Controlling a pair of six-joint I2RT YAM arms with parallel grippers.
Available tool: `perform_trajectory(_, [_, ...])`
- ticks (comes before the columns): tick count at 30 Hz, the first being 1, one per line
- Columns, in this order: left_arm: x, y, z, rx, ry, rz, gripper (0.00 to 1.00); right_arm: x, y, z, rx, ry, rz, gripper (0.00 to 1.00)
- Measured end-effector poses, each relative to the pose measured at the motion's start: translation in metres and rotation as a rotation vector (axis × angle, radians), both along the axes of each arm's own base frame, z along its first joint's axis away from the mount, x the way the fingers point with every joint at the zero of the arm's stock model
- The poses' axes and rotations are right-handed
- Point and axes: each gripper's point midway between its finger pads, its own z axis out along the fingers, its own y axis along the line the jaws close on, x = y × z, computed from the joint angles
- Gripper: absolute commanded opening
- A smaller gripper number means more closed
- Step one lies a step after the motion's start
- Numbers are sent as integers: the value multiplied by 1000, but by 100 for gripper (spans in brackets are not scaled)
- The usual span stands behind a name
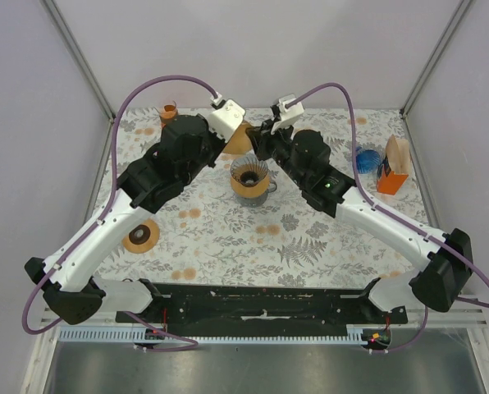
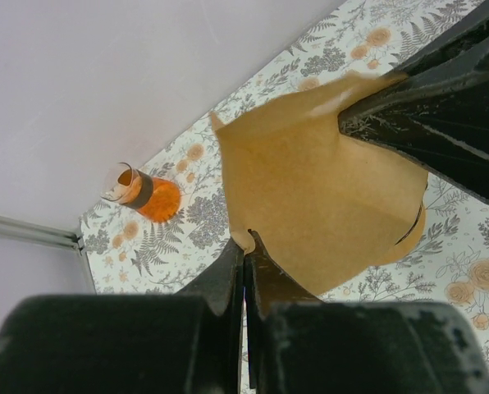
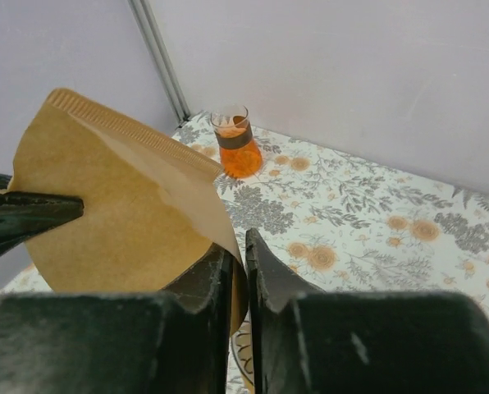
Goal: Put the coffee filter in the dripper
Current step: Adjust the coffee filter.
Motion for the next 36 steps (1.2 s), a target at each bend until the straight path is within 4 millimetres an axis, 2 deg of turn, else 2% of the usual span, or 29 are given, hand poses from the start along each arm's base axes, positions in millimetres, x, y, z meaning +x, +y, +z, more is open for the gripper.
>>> perform_trajectory(2, [0, -1, 0, 1, 1, -5, 2, -2, 3, 1, -3, -7, 26, 34])
perform_trajectory(6, [-4, -6, -4, 3, 21, -41, 2, -6, 10, 1, -15, -20, 76, 46])
perform_trajectory(12, [-10, -13, -10, 3, 50, -96, 2, -2, 29, -4, -40, -27, 150, 56])
perform_trajectory(15, [-12, -16, -11, 2, 58, -114, 2, 0, 36, -9, -55, -25, 175, 57])
perform_trajectory(18, [-13, -18, -11, -3, 60, -127, 2, 1, 40, -8, -69, -37, 189, 45])
perform_trajectory(23, [-13, -18, -10, -4, 61, -131, 2, 1, 39, -4, -92, -63, 192, 13])
perform_trajectory(26, [-12, -16, -10, 1, 57, -119, 2, 4, 36, -7, -109, -59, 179, 0])
perform_trajectory(30, [-10, -12, -10, 11, 50, -97, 2, 11, 26, -8, -115, -46, 154, 0])
perform_trajectory(36, [-8, -11, -9, 28, 40, -94, 2, 9, 22, -10, -131, -26, 149, 0])
